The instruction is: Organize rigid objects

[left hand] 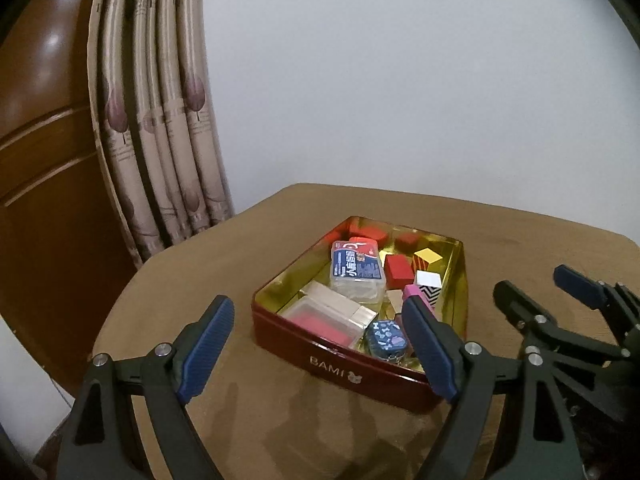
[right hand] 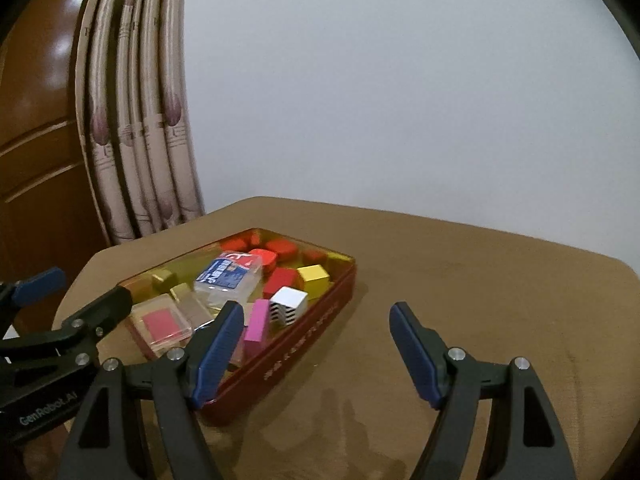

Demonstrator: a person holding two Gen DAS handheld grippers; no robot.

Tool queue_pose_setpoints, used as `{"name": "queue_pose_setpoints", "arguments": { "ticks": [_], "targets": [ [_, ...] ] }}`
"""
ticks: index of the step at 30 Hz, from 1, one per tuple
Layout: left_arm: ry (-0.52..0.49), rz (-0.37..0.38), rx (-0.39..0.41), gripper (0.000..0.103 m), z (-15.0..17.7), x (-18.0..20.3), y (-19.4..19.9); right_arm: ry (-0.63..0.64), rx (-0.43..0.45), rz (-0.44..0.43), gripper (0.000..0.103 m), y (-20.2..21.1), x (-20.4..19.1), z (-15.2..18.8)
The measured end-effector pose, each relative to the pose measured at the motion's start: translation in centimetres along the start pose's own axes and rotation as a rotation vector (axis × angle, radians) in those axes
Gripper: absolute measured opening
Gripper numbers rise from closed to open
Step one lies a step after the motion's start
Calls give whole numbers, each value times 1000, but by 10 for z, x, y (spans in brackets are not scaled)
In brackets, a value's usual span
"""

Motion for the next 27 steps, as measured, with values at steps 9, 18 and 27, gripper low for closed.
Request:
{"name": "queue_pose_setpoints", "arguments": {
  "ticks": [9,18,27],
  "targets": [
    [30,-38,6,84,-6,-10,7,8,-15,-39,77,-4,-7,-2],
    [61,-22,-20,90,-6,-13,12,11,-13,-58,78,2,-15,-10],
    [79,-22,-40,90,-4,-17,14,32,-15,-65,77,8,-19,-12]
  ]
}}
Point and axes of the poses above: each gripper's, at about its wrist camera, not at the fingertips, and y roughly against the way its jaws point, x to its right, z to its underside, the point moved 6 cm from there along -y, roughly the way its jaws point, and after that the axes turned 11 degrees about x, right-handed, at the moved point
